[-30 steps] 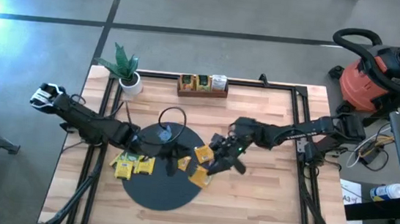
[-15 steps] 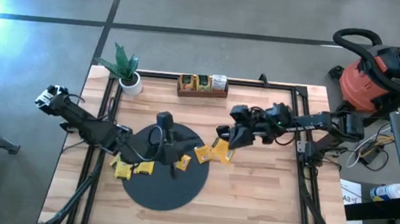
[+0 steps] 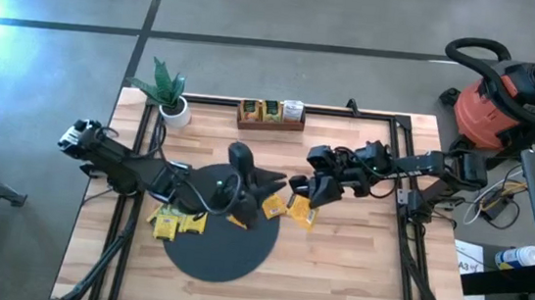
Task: Pick & Place Tea
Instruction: Put the orange tea bag into the left section of the wooden organizer
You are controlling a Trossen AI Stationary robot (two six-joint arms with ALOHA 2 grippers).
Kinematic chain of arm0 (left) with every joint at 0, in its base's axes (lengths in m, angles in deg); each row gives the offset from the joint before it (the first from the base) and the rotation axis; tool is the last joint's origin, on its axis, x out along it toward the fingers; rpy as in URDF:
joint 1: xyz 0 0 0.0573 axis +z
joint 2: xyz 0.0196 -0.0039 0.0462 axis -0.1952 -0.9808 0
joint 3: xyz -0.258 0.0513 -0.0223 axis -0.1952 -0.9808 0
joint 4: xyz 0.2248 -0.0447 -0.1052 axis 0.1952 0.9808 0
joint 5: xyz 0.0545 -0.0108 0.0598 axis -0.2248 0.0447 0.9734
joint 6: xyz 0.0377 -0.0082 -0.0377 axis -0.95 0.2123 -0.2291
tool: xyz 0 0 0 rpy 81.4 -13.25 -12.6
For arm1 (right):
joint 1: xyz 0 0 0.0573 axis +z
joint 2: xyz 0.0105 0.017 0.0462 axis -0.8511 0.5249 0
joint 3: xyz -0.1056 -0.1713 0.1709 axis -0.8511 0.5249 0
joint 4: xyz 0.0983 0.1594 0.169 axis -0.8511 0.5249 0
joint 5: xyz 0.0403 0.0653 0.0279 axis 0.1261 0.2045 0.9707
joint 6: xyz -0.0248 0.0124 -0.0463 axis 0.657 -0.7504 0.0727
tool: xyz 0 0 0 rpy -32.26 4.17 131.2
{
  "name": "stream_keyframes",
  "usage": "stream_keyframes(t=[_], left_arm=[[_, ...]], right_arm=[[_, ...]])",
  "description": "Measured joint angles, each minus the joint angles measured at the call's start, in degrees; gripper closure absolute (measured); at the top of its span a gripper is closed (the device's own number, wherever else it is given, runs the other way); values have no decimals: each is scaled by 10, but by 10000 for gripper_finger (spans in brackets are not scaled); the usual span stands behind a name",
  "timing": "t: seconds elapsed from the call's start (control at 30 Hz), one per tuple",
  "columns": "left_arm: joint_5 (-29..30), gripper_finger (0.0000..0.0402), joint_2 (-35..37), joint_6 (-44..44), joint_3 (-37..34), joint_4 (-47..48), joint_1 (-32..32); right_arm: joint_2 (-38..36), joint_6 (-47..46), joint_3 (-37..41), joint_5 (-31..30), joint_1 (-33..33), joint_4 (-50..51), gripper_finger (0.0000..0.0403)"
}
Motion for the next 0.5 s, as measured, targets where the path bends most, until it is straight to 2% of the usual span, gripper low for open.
stream_keyframes(t=[0.13,0.5], left_arm=[[-32,321,-11,-35,0,0,0],[-34,321,-15,-53,-1,-4,1]], right_arm=[[0,0,0,-4,0,2,394],[0,2,1,-4,4,30,394]])
